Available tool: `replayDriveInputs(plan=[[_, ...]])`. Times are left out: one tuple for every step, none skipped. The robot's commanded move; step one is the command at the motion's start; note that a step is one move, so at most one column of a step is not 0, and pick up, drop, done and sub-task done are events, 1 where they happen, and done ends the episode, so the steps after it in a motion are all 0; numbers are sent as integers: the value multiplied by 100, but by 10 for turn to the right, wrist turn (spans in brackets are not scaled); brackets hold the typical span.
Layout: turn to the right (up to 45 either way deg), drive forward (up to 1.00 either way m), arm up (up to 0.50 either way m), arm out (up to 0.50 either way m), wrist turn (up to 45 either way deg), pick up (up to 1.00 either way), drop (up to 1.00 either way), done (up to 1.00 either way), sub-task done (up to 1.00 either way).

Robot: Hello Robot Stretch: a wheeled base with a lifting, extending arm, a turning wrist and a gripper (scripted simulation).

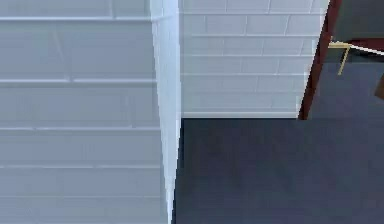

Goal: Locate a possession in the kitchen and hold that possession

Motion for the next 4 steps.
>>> replayDriveInputs(plan=[[450,0,0,0,0,0,0,0,0],[180,0,0,0,0,0,0,0,0],[0,100,0,0,0,0,0,0,0],[30,0,0,0,0,0,0,0,0]])
